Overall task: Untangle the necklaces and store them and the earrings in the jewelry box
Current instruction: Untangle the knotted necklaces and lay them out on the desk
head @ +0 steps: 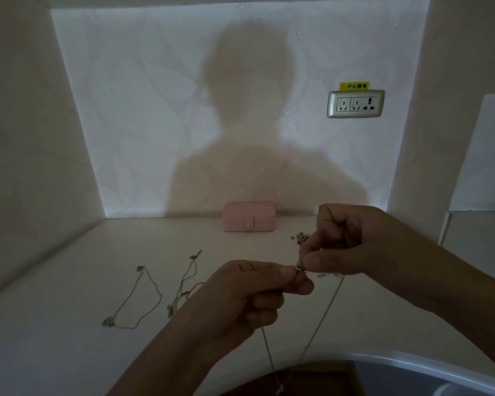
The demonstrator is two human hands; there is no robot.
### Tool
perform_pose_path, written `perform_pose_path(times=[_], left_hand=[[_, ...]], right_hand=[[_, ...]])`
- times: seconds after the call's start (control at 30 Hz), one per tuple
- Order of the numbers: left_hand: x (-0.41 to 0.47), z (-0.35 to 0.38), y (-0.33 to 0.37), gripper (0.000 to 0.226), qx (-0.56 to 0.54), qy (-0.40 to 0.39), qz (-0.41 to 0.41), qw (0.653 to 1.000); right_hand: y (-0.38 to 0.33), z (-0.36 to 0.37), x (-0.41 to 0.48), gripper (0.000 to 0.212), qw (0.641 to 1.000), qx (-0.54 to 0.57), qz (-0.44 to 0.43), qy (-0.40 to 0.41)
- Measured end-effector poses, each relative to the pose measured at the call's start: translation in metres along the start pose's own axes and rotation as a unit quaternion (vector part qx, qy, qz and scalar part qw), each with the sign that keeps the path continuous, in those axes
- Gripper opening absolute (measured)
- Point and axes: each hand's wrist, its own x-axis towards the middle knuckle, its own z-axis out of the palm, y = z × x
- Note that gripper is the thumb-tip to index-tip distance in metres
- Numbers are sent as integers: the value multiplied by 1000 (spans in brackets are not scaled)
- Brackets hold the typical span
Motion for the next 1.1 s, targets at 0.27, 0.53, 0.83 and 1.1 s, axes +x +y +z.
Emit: perform_pose_path(times=[0.27, 0.53, 0.83, 1.1], left_hand=[[-3, -3, 0, 17, -67, -81, -8, 994], [-6, 7, 3, 16, 3, 27, 31, 999], [-6, 7, 2, 17, 43, 42, 38, 997], [-4, 3, 2, 16, 31, 38, 0, 999]], right_hand=[[-4, -2, -2, 41, 999, 49, 1, 0], [-11, 2, -5, 40, 1000, 16, -14, 23], [-11, 5, -7, 51, 995, -69, -65, 33], [-11, 9, -12, 50, 961, -237, -131, 55]])
